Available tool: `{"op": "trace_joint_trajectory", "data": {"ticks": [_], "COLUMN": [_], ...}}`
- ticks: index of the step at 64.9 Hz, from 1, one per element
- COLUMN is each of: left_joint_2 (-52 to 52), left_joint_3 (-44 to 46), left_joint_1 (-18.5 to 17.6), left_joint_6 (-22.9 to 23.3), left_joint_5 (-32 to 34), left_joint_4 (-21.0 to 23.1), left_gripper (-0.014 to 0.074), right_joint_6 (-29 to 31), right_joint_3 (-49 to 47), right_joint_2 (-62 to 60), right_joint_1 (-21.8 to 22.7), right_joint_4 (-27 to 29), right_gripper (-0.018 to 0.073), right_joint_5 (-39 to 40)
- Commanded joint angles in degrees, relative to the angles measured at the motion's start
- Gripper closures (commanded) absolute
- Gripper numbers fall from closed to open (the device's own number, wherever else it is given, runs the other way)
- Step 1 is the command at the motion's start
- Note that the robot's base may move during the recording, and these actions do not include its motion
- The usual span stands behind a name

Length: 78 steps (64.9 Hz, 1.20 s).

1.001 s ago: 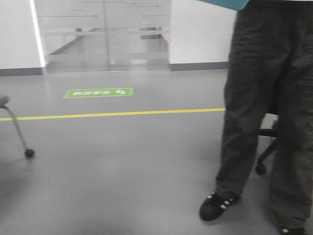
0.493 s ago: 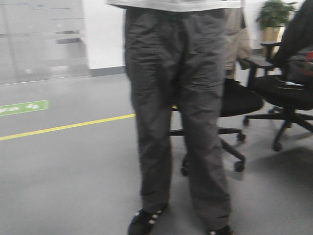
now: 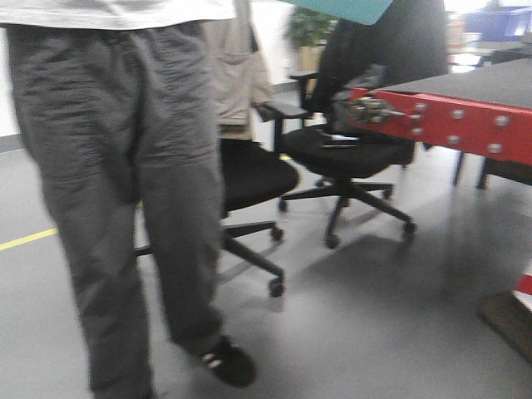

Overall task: Fetch blue bin and place on conveyor start
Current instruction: 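Carry the bin in both grippers while driving toward the red conveyor, then hold the bin above the conveyor belt's near end with both grippers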

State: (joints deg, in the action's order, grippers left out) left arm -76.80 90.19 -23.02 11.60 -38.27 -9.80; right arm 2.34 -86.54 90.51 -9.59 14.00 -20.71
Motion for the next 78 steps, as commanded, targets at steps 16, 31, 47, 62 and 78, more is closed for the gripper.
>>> {"op": "trace_joint_trajectory", "data": {"ticks": [16, 31, 47, 62, 78], "left_joint_2": [0.9, 0.9, 0.9, 0.9, 0.9], "left_joint_3": [0.6, 0.6, 0.6, 0.6, 0.6], "left_joint_1": [-0.8, -0.8, -0.8, -0.8, -0.8], "left_joint_6": [-0.5, -0.5, -0.5, -0.5, -0.5], "left_joint_5": [3.8, 3.8, 3.8, 3.8, 3.8], "left_joint_4": [3.0, 3.0, 3.0, 3.0, 3.0], "left_gripper": [0.0708, 0.0708, 0.0708, 0.0708, 0.0708], "right_joint_6": [1.1, 1.1, 1.1, 1.1, 1.1], "right_joint_3": [-0.3, -0.3, -0.3, -0.3, -0.3], "right_joint_2": [-0.4, -0.4, -0.4, -0.4, -0.4], "right_joint_1": [-0.2, -0.2, -0.2, -0.2, -0.2], "right_joint_4": [0.3, 0.3, 0.3, 0.3, 0.3], "right_gripper": [0.0711, 0.0711, 0.0711, 0.0711, 0.0711], "right_joint_5": [3.3, 3.4, 3.4, 3.4, 3.4]}}
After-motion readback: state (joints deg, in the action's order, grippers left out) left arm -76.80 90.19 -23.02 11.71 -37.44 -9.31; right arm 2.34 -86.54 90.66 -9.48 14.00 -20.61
